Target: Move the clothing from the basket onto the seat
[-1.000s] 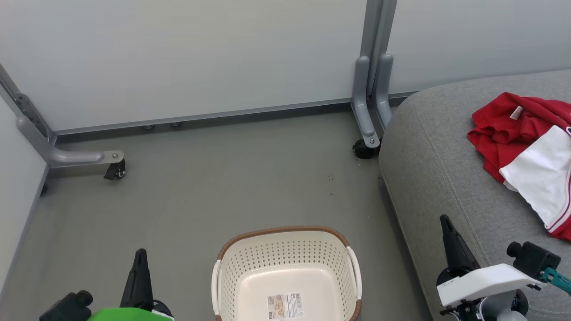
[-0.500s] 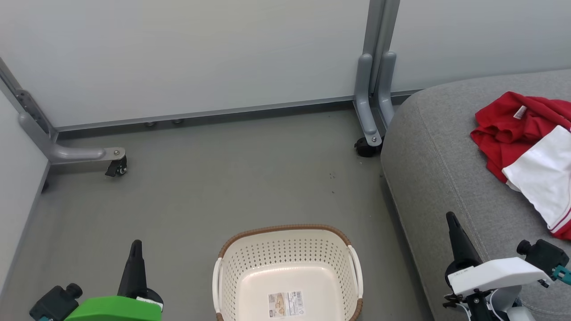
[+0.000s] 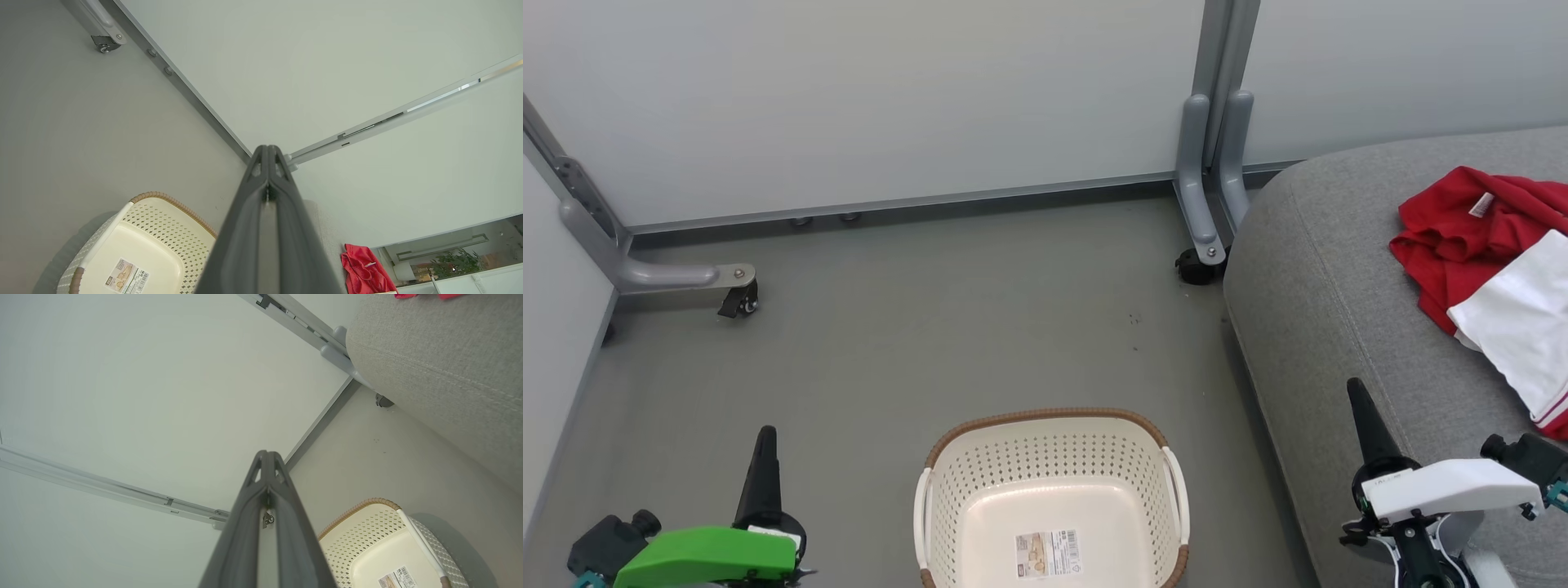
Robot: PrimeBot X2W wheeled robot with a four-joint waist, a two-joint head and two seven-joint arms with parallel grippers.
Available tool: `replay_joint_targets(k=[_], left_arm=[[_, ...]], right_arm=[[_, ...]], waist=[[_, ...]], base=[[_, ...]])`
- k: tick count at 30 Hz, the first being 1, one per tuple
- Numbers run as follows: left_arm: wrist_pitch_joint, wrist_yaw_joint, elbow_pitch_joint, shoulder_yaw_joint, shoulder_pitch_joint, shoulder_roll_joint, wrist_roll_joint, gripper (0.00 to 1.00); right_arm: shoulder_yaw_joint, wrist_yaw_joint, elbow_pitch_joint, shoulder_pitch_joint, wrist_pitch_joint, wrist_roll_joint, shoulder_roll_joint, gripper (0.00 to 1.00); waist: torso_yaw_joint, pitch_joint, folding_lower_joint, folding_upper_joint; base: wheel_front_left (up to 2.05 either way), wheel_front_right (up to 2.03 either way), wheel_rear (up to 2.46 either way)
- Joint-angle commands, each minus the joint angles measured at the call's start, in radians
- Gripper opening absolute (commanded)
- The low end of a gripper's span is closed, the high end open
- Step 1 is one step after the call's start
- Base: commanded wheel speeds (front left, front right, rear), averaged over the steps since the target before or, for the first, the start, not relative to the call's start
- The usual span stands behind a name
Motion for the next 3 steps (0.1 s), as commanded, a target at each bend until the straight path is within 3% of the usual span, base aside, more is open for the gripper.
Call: replay_joint_targets(k=[1, 3], left_arm=[[0.006, -0.008, -0.004, 0.008, -0.027, 0.01, -0.029, 0.0], [0.015, -0.011, 0.001, 0.013, -0.037, 0.01, -0.061, 0.0]], right_arm=[[-0.007, 0.0, -0.003, -0.024, 0.008, 0.029, 0.001, 0.0], [-0.013, 0.0, 0.001, -0.028, 0.016, 0.061, 0.001, 0.0]], waist=[[0.001, 0.001, 0.0, 0.0], [0.002, 0.002, 0.0, 0.0]], base=[[0.0, 0.0, 0.0], [0.0, 0.0, 0.0]])
